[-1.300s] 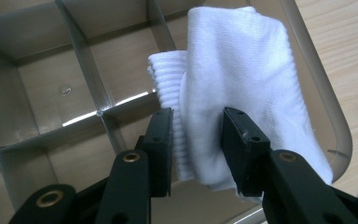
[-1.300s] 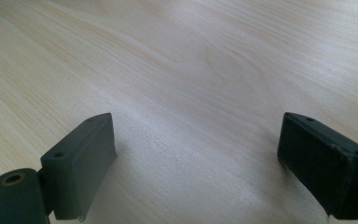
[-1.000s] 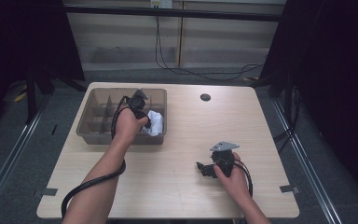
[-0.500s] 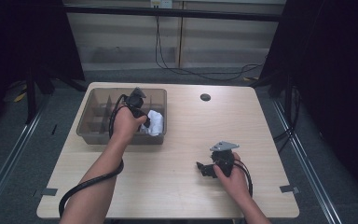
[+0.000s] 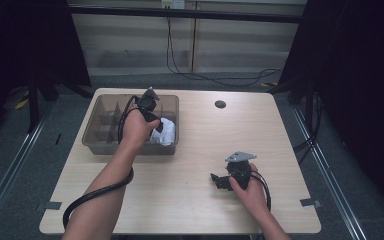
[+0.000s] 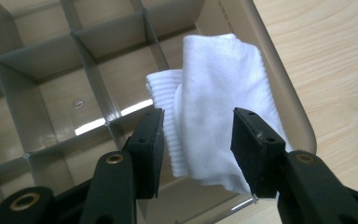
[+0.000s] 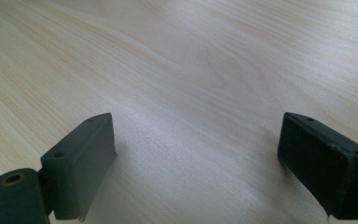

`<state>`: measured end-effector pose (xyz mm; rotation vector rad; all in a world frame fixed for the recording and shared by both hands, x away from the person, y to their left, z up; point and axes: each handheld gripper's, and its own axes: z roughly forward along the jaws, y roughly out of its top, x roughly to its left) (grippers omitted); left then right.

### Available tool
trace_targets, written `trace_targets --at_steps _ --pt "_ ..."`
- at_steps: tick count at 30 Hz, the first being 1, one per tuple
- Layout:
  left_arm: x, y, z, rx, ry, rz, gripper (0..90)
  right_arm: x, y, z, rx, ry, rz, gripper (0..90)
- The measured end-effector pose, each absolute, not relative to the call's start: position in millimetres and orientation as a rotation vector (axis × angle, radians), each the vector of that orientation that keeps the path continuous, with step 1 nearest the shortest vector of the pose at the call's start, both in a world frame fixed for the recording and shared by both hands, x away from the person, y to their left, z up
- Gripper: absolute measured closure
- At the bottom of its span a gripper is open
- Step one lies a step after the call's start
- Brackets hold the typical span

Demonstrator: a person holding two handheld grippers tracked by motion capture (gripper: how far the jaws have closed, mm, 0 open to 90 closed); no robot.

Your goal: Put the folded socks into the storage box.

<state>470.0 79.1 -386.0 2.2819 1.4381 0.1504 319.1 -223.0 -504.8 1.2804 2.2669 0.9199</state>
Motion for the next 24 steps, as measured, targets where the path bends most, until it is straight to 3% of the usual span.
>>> trace_targets --at_steps 4,12,24 --pt "470 78 -384 2.275 1.434 0.159 55.5 319 -223 -505 1.281 2.267 0.92 10.7" --pt "470 73 -388 2.275 1.437 0.138 77.0 319 -223 -505 1.28 2.267 0.921 10.7" --pt "472 64 -411 2.339 1.437 0.087 81.9 320 -223 -505 1.279 2.268 0.923 10.7"
